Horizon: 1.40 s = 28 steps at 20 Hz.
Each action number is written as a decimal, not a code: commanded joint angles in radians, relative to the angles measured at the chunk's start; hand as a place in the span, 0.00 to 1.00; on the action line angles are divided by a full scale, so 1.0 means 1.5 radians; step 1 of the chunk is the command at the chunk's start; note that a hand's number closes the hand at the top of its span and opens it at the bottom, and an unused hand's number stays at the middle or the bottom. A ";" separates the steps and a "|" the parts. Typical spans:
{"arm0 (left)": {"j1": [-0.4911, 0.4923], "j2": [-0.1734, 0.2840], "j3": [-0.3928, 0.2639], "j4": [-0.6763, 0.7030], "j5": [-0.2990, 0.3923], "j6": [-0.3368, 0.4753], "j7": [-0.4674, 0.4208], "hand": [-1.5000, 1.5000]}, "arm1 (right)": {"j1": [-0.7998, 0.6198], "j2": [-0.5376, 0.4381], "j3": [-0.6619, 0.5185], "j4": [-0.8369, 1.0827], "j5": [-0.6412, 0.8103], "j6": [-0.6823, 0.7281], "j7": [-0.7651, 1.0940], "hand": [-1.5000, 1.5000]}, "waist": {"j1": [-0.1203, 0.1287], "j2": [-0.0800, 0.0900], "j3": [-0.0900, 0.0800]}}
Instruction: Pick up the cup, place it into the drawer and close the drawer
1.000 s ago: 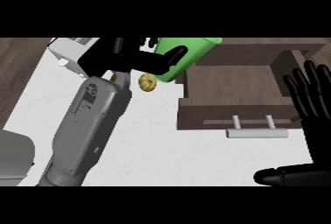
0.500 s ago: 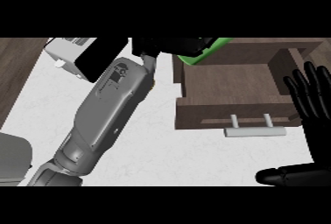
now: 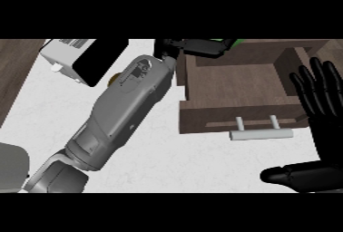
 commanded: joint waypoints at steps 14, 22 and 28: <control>-0.082 0.000 -0.175 0.180 0.073 0.032 -0.018 1.00 | -0.028 0.000 0.011 -0.010 -0.015 0.002 0.025 0.00 | -0.035 0.008 0.000; -0.056 0.000 -0.231 0.159 0.109 0.063 -0.014 0.00 | -0.005 0.022 0.034 -0.004 -0.016 0.016 -0.015 0.00 | -0.042 0.009 0.000; -0.044 0.000 -0.192 0.127 0.175 0.020 -0.090 0.00 | -0.017 0.004 0.003 -0.022 -0.075 0.023 0.028 0.00 | -0.034 0.007 0.000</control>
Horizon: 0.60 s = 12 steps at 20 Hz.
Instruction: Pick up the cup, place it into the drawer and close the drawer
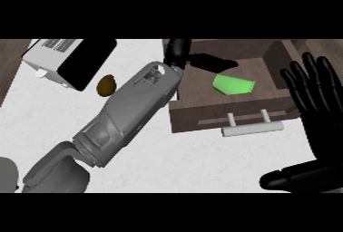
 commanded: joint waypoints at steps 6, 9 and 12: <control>0.024 0.000 0.038 -0.060 0.084 -0.042 -0.095 0.00 | 0.045 -0.028 -0.024 -0.059 -0.088 0.033 0.057 0.00 | 0.032 -0.011 -0.001; 0.026 0.000 0.049 -0.096 0.089 -0.047 -0.048 0.00 | 0.030 -0.044 -0.060 -0.035 -0.105 0.036 0.047 1.00 | 0.058 -0.017 -0.001; 0.054 0.041 0.073 -0.147 0.080 -0.038 -0.033 0.00 | 0.074 -0.065 -0.053 -0.047 -0.087 0.089 0.006 1.00 | 0.075 -0.022 -0.001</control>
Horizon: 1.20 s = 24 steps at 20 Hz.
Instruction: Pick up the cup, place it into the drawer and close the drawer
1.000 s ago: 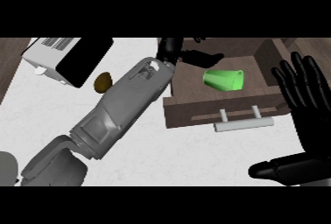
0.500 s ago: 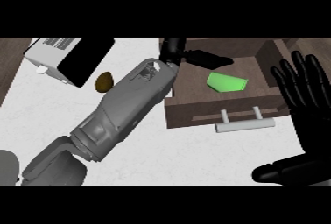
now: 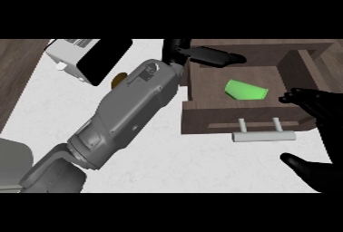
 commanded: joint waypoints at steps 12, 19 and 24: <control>0.271 0.190 0.050 -0.318 0.019 -0.012 0.070 0.00 | 0.037 -0.081 0.070 -0.043 0.173 0.068 0.024 1.00 | 0.038 -0.007 -0.001; 0.457 0.279 0.088 -0.493 0.035 -0.041 0.092 0.00 | 0.039 -0.087 0.073 0.024 0.250 0.074 -0.023 1.00 | 0.030 -0.004 0.000; 0.531 0.311 0.096 -0.576 0.042 -0.051 0.107 0.00 | 0.037 -0.115 0.145 0.065 0.426 0.065 -0.120 1.00 | 0.035 -0.004 0.000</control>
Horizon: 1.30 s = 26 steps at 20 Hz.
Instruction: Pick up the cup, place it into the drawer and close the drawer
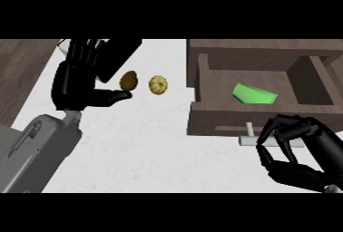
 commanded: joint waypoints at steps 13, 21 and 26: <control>0.209 0.103 0.123 -0.094 0.023 -0.153 -0.011 0.00 | -0.127 0.014 0.144 0.349 0.386 -0.144 -0.157 0.00 | -0.009 0.005 0.000; 0.300 0.078 0.167 -0.082 0.000 -0.237 -0.054 0.00 | -0.250 0.037 0.123 0.553 0.442 -0.158 -0.189 0.00 | -0.010 0.004 0.000; 0.271 0.054 0.192 0.015 -0.017 -0.315 -0.078 0.00 | -0.317 0.073 0.088 0.733 0.455 -0.233 -0.263 0.00 | -0.012 0.007 0.000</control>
